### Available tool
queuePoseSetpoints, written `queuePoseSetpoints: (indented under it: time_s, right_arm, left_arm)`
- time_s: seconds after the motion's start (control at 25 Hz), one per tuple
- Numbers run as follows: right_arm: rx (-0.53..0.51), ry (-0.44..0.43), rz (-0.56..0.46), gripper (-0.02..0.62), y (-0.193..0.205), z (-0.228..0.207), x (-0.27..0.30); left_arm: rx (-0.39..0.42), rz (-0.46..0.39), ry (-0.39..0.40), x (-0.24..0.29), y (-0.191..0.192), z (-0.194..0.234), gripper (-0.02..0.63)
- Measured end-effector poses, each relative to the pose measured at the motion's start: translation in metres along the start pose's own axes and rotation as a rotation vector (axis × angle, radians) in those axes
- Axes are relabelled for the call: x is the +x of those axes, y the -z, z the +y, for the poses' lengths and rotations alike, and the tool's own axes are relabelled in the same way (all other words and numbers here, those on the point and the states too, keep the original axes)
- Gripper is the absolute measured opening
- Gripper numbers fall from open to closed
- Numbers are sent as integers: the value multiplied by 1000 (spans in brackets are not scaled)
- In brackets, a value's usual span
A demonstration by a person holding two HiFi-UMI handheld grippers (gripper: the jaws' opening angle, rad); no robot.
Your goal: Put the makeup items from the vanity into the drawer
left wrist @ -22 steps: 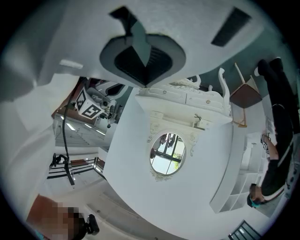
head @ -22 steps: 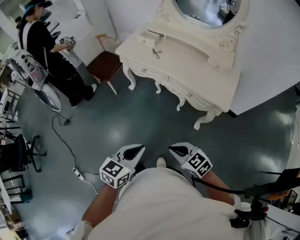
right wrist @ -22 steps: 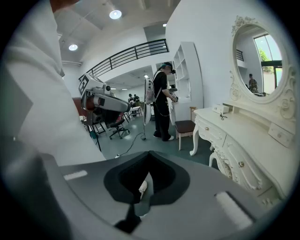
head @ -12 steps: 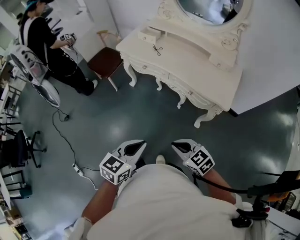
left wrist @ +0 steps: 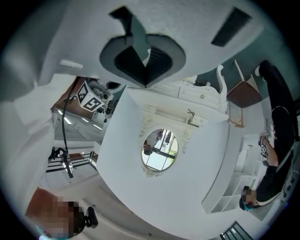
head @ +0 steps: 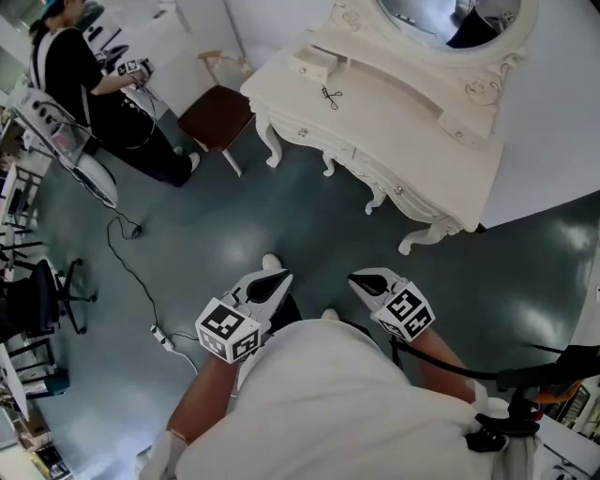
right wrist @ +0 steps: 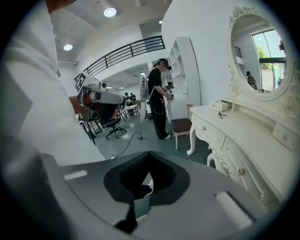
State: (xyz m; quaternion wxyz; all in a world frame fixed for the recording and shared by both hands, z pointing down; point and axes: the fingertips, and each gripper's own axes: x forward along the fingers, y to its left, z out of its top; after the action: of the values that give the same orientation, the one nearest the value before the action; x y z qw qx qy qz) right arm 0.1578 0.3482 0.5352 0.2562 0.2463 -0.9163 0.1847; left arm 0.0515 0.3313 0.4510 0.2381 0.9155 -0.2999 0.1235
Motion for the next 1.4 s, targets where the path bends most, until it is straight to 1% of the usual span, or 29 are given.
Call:
queuePoseSetpoints:
  time_s: [0.12, 0.24, 0.32, 0.36, 0.52, 0.64, 0.76, 0.88, 1.0, 1.16, 1.4]
  right_arm:
    - [29, 30, 3, 0, -23, -21, 30]
    - [40, 79, -1, 2, -59, -50, 60]
    - [34, 104, 2, 43, -84, -70, 85]
    - [36, 120, 6, 49, -94, -80, 97]
    - [49, 198, 6, 49, -136, -118, 141]
    - [44, 250, 8, 58, -162, -147, 169]
    - [58, 304, 16, 63, -178, -182, 187]
    - [70, 367, 26, 66, -192, -228, 198]
    - [75, 418, 45, 74, -204, -284, 213]
    - [56, 477, 62, 83, -221, -366, 231]
    - [56, 513, 117, 103, -229, -472, 262]
  left_arm:
    - [-8, -10, 24, 3, -15, 44, -3]
    - [2, -18, 44, 7, -45, 92, -2]
    - [23, -32, 61, 7, -66, 124, -2]
    - [27, -37, 73, 6, -74, 139, -2]
    - [34, -37, 118, -1, -99, 200, -2]
    - [50, -25, 129, -4, -109, 242, 9]
    - [40, -21, 133, -1, -118, 273, 9]
    - [26, -24, 144, 8, -131, 296, 3]
    - [7, -19, 120, 21, -147, 324, -3]
    - [17, -12, 75, 43, -175, 362, -3]
    - [29, 8, 7, 84, -221, 400, -3]
